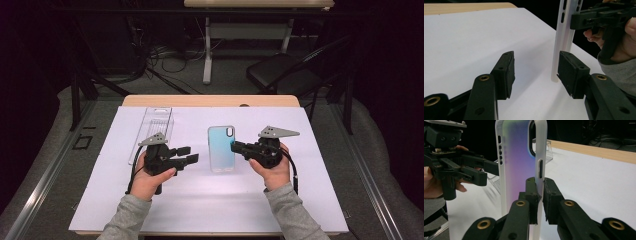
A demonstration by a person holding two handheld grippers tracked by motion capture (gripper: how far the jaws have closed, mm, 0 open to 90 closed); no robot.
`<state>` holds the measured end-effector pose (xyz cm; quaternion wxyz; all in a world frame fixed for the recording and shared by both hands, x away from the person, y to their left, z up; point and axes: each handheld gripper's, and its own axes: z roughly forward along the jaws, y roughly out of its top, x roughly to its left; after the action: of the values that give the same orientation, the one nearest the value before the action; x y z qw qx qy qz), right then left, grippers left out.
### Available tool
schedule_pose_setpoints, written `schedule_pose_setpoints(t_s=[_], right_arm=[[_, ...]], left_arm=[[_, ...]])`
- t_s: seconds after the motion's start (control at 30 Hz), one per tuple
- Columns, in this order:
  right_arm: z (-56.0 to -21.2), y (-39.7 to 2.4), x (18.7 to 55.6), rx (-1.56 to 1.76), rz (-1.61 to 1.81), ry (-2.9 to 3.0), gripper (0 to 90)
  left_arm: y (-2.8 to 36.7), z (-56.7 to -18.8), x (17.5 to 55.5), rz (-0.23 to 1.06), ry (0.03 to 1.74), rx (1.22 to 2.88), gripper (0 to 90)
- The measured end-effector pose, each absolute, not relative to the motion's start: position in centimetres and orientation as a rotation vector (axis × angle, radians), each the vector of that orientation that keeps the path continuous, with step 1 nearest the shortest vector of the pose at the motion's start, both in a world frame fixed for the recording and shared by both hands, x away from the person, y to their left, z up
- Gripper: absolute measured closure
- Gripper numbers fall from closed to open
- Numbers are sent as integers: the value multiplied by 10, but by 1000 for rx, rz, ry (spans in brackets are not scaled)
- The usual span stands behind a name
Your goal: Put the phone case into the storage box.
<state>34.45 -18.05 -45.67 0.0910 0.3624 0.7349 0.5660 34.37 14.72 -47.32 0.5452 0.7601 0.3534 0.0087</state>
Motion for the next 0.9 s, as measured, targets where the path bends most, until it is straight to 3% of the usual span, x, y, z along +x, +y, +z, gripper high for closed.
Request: schedule_pose_setpoints(t_s=[0.27, 0.9], right_arm=[[-456, -175, 340, 1053, 1649, 2157, 834], [-466, -156, 330, 1042, 1599, 2098, 834]], left_arm=[[148, -473, 342, 53, 880, 1834, 495], [145, -465, 338, 175, 888, 1837, 335]])
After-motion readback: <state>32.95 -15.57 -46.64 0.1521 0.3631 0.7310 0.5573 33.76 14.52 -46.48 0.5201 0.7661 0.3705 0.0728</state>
